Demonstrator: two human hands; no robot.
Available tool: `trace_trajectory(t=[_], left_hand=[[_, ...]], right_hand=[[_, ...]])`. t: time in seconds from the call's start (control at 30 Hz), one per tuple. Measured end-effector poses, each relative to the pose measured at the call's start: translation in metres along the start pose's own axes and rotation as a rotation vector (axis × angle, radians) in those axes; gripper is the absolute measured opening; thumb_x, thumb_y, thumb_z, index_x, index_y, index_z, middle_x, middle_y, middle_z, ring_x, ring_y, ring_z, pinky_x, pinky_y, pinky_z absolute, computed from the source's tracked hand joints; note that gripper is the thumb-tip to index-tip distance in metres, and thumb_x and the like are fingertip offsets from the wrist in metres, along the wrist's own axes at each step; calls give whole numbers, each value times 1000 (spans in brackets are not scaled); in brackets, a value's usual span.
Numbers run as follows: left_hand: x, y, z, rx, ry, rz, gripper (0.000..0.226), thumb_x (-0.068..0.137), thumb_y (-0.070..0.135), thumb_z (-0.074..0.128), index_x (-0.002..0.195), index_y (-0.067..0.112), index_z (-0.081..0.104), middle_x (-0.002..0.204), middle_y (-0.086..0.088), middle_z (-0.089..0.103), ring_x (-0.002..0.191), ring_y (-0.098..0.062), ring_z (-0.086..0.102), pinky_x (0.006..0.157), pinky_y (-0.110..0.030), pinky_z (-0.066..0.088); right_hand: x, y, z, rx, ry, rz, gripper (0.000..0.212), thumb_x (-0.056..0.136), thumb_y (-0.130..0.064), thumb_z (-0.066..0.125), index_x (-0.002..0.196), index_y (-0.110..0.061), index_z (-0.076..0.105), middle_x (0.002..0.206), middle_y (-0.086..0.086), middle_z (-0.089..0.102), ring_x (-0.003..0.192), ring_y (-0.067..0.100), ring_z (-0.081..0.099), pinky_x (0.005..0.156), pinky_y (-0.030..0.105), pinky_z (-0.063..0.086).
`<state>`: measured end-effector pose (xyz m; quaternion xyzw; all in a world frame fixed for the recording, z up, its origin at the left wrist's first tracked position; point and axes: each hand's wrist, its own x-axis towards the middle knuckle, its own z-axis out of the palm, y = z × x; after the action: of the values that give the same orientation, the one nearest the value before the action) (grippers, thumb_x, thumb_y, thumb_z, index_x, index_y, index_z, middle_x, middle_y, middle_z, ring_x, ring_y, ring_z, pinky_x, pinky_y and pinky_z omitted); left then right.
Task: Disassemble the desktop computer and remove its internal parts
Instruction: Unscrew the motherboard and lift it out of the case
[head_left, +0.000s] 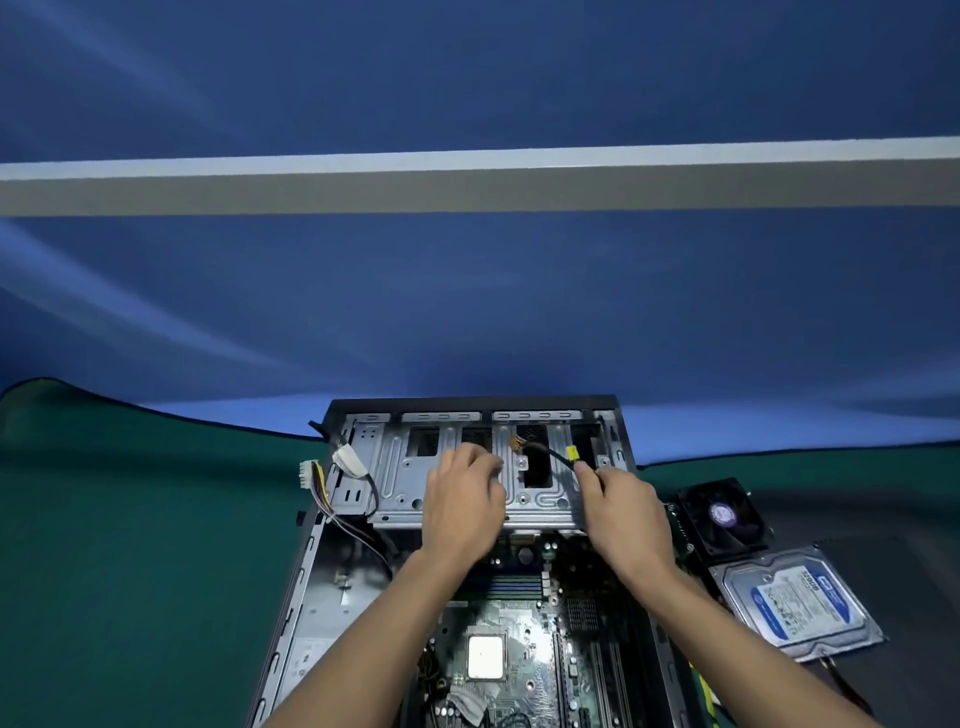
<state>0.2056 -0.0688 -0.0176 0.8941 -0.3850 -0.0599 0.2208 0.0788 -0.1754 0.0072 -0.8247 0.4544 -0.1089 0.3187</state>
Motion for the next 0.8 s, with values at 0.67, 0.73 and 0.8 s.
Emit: trace_trajectory(t=[0.67, 0.73, 0.8], left_hand=[[-2, -11, 12, 115, -2, 137, 36, 96, 28, 38, 130, 28, 49, 132, 0, 44, 121, -19, 35, 101, -32, 28], [-2, -11, 13, 112, 9, 133, 36, 95, 28, 39, 129, 27, 51, 131, 0, 45, 120, -19, 36, 100, -32, 28], [-2, -10, 14, 115, 21, 124, 36, 94, 28, 40, 128, 27, 52, 130, 0, 46, 119, -19, 37, 99, -31, 27]], right_hand=[[32, -43, 24, -790, -283, -234, 18, 93, -18, 46, 95, -14, 64, 91, 0, 68, 78, 21, 62, 61, 25, 39], [35, -45, 22, -783, -353, -277, 19, 92, -19, 47, 100, -11, 63, 97, 3, 68, 87, 23, 64, 65, 28, 41], [33, -44, 21, -688, -404, -291, 23, 96, -23, 42, 102, -9, 60, 103, 7, 66, 94, 27, 63, 70, 32, 44]])
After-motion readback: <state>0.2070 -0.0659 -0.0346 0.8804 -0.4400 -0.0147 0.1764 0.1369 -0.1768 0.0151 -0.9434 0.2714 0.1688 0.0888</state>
